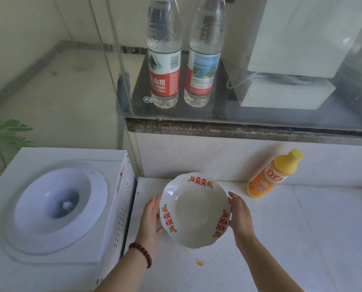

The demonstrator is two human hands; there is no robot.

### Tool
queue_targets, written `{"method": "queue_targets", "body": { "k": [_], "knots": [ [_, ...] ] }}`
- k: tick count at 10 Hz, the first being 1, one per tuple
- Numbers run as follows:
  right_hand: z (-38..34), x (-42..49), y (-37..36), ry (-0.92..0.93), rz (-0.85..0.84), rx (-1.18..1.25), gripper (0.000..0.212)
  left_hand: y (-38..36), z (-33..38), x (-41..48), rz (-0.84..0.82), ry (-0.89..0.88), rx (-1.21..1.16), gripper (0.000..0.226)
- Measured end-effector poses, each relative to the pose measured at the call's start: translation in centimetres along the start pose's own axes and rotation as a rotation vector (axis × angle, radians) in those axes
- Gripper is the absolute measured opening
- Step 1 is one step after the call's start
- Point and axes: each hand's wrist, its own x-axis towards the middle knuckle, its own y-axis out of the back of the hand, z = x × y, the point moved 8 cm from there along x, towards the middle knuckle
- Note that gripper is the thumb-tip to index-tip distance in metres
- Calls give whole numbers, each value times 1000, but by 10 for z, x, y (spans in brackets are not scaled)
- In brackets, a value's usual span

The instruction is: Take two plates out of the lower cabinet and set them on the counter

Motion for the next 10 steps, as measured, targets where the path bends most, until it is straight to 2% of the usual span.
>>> {"method": "queue_targets", "body": {
  "k": [3,5,9,10],
  "knots": [
    [-2,1,-6,27,24,-22,30,-4,1,3,-7,-3,27,38],
    [8,4,-6,-25,23,-43,44,-5,3,4,-12,-17,33,28],
    [7,3,-1,-26,43,-13,42,-3,7,1,13,-36,49,25],
    [-1,-4,4,-7,33,17,40,0,11,-6,41,-46,119,41]
  ]
}}
